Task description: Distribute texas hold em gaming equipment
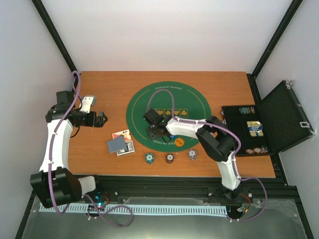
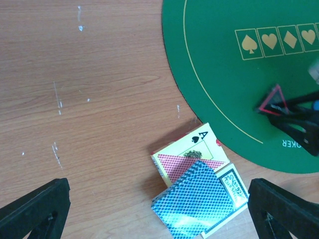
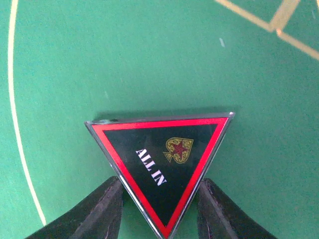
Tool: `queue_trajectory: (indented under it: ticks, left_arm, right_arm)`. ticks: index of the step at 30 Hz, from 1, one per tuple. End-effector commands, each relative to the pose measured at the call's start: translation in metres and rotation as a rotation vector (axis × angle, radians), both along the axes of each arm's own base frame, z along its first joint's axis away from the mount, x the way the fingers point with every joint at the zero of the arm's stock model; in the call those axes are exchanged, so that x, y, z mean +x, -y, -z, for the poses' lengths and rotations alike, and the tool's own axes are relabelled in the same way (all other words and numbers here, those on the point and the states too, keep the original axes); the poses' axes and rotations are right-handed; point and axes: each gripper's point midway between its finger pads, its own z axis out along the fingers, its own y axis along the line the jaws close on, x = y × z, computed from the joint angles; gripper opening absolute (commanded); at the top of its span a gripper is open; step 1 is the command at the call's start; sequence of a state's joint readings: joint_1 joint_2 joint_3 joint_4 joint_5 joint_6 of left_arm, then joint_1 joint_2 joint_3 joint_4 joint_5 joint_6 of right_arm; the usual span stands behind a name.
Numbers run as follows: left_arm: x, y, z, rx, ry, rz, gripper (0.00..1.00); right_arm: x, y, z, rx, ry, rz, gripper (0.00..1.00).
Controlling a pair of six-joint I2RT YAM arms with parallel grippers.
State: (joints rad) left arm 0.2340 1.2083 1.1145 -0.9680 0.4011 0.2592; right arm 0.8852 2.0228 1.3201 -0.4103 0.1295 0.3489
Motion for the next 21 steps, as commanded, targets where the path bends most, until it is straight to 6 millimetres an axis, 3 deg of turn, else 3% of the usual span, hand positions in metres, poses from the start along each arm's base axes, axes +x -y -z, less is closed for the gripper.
queue_trajectory:
  ticks: [1, 10, 15, 17, 21]
  left_arm:
    - [-0.007, 0.009, -0.011, -0.023, 0.022, 0.062, 1.0]
    - [-0.009, 0.015, -0.006, -0.062, -0.005, 0.082, 1.0]
    - [-0.009, 0.021, -0.007, -0.093, -0.011, 0.101, 1.0]
    - [-0.01, 0.022, -0.008, -0.102, -0.014, 0.105, 1.0]
    - [-0.014, 0.027, -0.008, -0.119, -0.023, 0.129, 1.0]
  right_arm:
    - [0.017, -0.02, 0.018, -0.034, -0.02, -0.083, 0.42]
    - [0.061, -0.064, 0.015, -0.003, -0.006, -0.102, 0.42]
    - [0.075, -0.078, 0.012, 0.02, -0.01, -0.102, 0.45]
    - [0.077, -0.079, 0.001, 0.025, -0.003, -0.105, 0.51]
    - [0.075, -0.067, -0.049, 0.059, 0.053, -0.08, 0.62]
